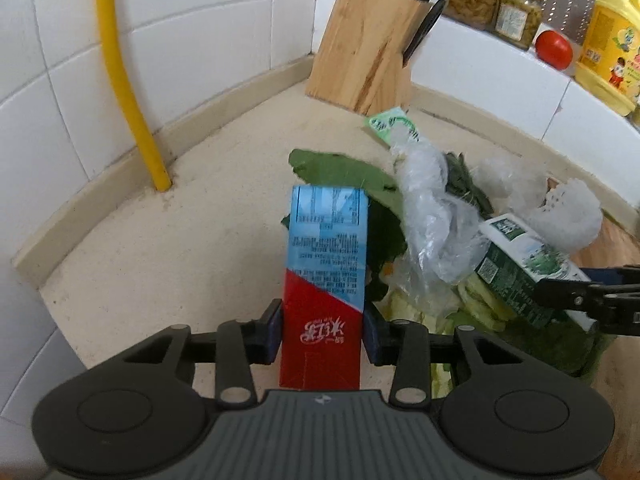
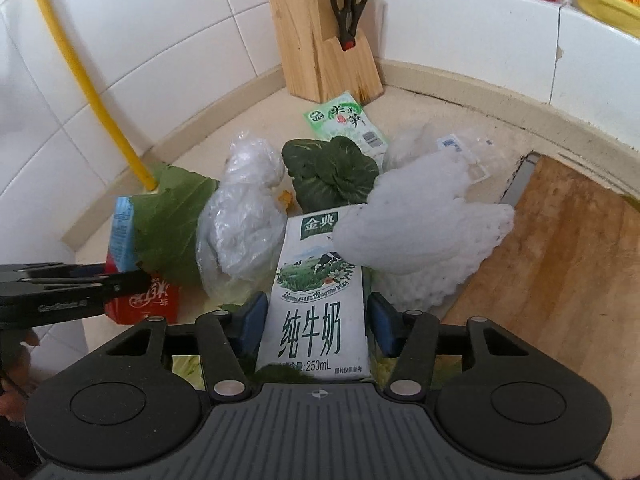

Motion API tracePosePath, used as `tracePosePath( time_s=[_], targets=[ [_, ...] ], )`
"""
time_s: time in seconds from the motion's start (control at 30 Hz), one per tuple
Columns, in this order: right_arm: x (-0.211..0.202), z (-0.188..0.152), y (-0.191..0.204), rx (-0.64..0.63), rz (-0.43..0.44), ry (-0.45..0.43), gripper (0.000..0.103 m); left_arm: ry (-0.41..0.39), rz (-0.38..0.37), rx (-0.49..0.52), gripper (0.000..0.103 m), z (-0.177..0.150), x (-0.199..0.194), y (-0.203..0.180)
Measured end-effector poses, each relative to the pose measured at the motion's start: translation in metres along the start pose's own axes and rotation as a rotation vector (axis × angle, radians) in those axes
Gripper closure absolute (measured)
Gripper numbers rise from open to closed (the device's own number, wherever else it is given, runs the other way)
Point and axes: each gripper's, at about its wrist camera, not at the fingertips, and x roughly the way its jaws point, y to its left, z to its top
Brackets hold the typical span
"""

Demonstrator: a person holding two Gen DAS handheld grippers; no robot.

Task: Collect trash
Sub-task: 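Grasp the blue-red juice carton with the left tool while the right tool grasps the white milk carton, then lift the juice carton with the left tool while the right tool lifts the milk carton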

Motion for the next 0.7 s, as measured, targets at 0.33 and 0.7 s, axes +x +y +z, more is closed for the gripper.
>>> tracePosePath(
  time_s=[0.33, 0.7],
  targets=[
    [-0.003, 0.001, 0.014, -0.058, -0.079, -0.014, 0.042, -0.039, 0.096, 0.033, 0.069, 0.002, 0.041, -0.023],
    [-0.012, 0.003, 0.016, -0.102, -0.129, -0.052, 0.043, -0.068, 0.061, 0.04, 0.07, 0.007, 0.017, -0.024]
  ],
)
